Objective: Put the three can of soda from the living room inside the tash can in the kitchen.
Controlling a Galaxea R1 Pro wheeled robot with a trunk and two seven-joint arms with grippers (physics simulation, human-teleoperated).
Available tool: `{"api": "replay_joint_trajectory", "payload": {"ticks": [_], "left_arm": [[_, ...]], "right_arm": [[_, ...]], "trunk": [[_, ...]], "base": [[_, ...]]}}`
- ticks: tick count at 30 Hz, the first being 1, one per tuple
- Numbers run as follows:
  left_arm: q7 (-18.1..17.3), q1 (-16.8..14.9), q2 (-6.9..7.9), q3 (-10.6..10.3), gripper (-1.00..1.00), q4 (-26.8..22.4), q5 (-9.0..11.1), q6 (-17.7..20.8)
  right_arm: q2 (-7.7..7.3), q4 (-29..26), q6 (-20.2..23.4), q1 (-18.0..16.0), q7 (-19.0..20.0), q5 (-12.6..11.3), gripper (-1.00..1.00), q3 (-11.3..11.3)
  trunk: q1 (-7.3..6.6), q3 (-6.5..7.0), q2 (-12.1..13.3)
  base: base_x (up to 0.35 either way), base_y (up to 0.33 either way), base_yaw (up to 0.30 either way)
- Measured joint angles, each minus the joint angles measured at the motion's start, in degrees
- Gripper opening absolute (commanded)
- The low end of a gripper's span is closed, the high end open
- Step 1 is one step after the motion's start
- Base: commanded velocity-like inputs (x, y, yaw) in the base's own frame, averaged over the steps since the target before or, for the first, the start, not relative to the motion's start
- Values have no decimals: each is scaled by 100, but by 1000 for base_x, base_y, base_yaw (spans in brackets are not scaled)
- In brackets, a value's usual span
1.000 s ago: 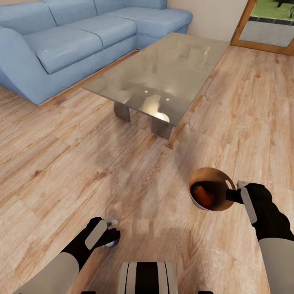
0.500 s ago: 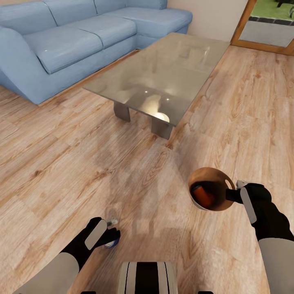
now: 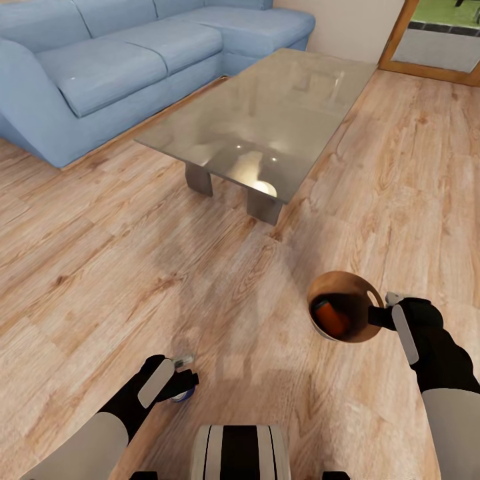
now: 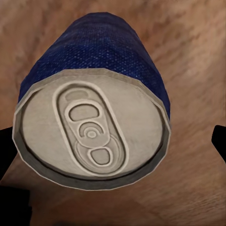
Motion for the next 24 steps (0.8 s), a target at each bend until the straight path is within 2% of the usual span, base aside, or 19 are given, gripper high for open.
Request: {"api": "replay_joint_trajectory", "payload": {"ticks": [24], "left_arm": [[-5, -17, 52, 17, 100, -18, -9, -70]], "right_arm": [[8, -4, 0, 0, -2, 14, -100, 1]], "trunk": [[-2, -1, 0]], "base": [[0, 0, 0]]}}
